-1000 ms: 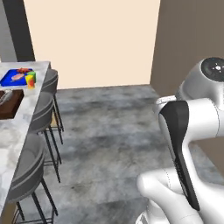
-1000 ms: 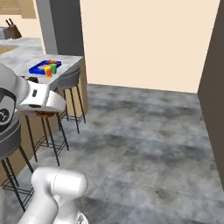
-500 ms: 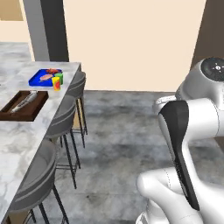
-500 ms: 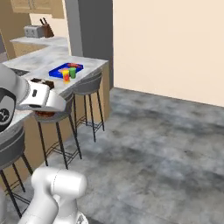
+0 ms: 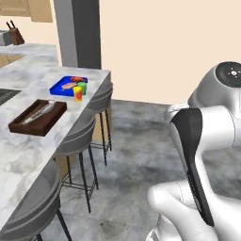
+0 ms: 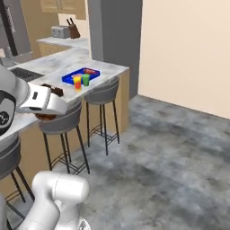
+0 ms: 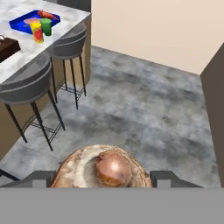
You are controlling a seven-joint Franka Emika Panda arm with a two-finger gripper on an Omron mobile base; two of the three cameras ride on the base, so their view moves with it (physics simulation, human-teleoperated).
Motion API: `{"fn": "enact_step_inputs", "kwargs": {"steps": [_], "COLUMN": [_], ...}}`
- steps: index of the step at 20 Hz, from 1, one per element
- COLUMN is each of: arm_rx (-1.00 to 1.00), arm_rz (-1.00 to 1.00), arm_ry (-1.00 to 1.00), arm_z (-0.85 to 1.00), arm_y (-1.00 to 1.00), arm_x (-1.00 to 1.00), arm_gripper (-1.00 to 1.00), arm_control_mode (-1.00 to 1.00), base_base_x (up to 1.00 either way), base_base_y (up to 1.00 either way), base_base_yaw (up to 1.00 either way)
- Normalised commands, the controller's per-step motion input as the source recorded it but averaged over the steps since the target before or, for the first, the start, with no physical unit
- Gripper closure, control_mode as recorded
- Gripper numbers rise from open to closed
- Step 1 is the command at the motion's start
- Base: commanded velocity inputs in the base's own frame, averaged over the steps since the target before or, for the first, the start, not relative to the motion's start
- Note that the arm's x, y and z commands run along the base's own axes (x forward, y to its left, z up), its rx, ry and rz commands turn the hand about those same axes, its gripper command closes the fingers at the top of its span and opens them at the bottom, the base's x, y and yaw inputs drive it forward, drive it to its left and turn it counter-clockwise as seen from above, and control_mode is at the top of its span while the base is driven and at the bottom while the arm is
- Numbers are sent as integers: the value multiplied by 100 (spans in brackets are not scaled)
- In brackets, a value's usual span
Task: Gather the lemon and mushroom from the fridge and place them on a tray on the dining counter. Then gather the steak and fish from the fridge and place them on the other tray.
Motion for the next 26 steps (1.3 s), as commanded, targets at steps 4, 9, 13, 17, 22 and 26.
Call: {"fn": "enact_step_inputs", "kwargs": {"steps": [4, 9, 13, 17, 22, 26], "arm_rx": [0, 0, 0, 0, 0, 0], "arm_rz": [0, 0, 0, 0, 0, 0], "arm_ry": [0, 0, 0, 0, 0, 0], "arm_z": [0, 0, 0, 0, 0, 0], "arm_y": [0, 0, 0, 0, 0, 0], "arm_x": [0, 0, 0, 0, 0, 0], "arm_gripper": [100, 100, 100, 100, 100, 100], "arm_control_mode": [100, 100, 100, 100, 100, 100], "base_base_x": [52, 54, 54, 53, 53, 64], "base_base_y": [-52, -26, -13, -16, -16, -3], "base_base_yaw": [31, 39, 44, 43, 41, 38]}}
